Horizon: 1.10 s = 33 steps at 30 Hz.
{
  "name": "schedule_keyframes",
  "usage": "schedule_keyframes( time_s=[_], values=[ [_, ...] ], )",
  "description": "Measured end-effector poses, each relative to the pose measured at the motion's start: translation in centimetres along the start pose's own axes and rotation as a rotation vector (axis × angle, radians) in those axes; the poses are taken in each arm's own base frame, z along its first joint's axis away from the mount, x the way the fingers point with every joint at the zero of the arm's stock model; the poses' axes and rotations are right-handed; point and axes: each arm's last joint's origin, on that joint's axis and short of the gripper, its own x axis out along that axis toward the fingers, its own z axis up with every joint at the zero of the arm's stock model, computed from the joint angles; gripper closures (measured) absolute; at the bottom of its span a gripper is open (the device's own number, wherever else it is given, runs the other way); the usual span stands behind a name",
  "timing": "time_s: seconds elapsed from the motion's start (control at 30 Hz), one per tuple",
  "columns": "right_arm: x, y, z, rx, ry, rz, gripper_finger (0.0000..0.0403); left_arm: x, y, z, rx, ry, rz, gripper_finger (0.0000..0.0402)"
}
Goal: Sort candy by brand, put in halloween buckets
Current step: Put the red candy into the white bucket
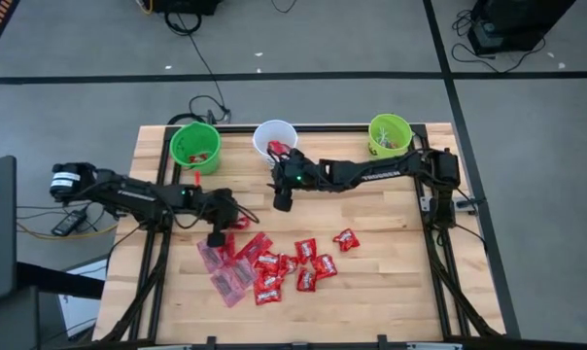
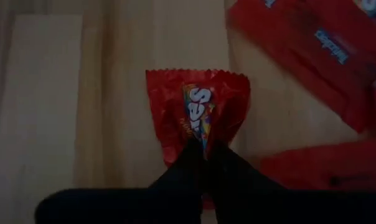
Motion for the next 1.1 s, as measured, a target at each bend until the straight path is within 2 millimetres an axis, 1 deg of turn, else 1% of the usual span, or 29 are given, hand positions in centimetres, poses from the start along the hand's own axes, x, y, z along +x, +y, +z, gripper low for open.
schedule_keyframes(
  time_s=[0.1,0.2,0.3,0.43,0.53,0.63,0.77,0.83,0.9,0.97,1.03,1.07,1.1],
  values=[
    [0.0,0.3,-0.5,-0.005,0.046,0.113,0.0202,-0.6,0.0,0.3,0.030,-0.049,0.017,0.0379],
    [0.0,0.8,-0.9,0.001,0.051,0.254,0.0203,-1.1,0.2,1.2,0.047,-0.148,0.106,0.0377],
    [-0.1,1.5,-0.9,-0.027,0.022,0.342,0.0199,-1.6,0.5,2.4,0.041,-0.278,0.194,0.0383],
    [-0.3,2.7,-0.9,-0.125,-0.020,0.367,0.0190,-2.1,0.5,3.8,0.038,-0.433,0.193,0.0383],
    [-0.5,3.6,-0.8,-0.215,-0.047,0.381,0.0185,-2.4,0.4,4.5,0.015,-0.515,0.165,0.0382],
    [-0.8,4.5,-0.9,-0.298,-0.060,0.392,0.0182,-2.6,0.4,4.8,-0.001,-0.556,0.148,0.0381],
    [-0.9,5.1,-0.9,-0.355,-0.075,0.360,0.0189,-2.7,0.4,4.9,-0.019,-0.568,0.144,0.0381],
    [-0.9,5.2,-0.8,-0.360,-0.077,0.328,0.0205,-2.7,0.4,5.0,-0.026,-0.577,0.140,0.0381],
    [-0.9,5.1,-0.8,-0.361,-0.077,0.311,0.0237,-2.8,0.3,5.1,-0.033,-0.591,0.120,0.0381],
    [-0.9,5.1,-0.8,-0.360,-0.078,0.313,0.0286,-2.8,0.3,5.1,-0.037,-0.600,0.091,0.0381],
    [-0.9,4.8,-0.8,-0.360,-0.080,0.326,0.0347,-2.8,0.2,5.2,-0.045,-0.605,0.069,0.0379],
    [-0.9,4.6,-0.7,-0.361,-0.081,0.331,0.0371,-2.8,0.2,5.1,-0.048,-0.602,0.066,0.0375],
    [-0.8,4.4,-0.7,-0.358,-0.082,0.330,0.0385,-2.8,0.2,5.1,-0.051,-0.595,0.066,0.0370]
  ],
)
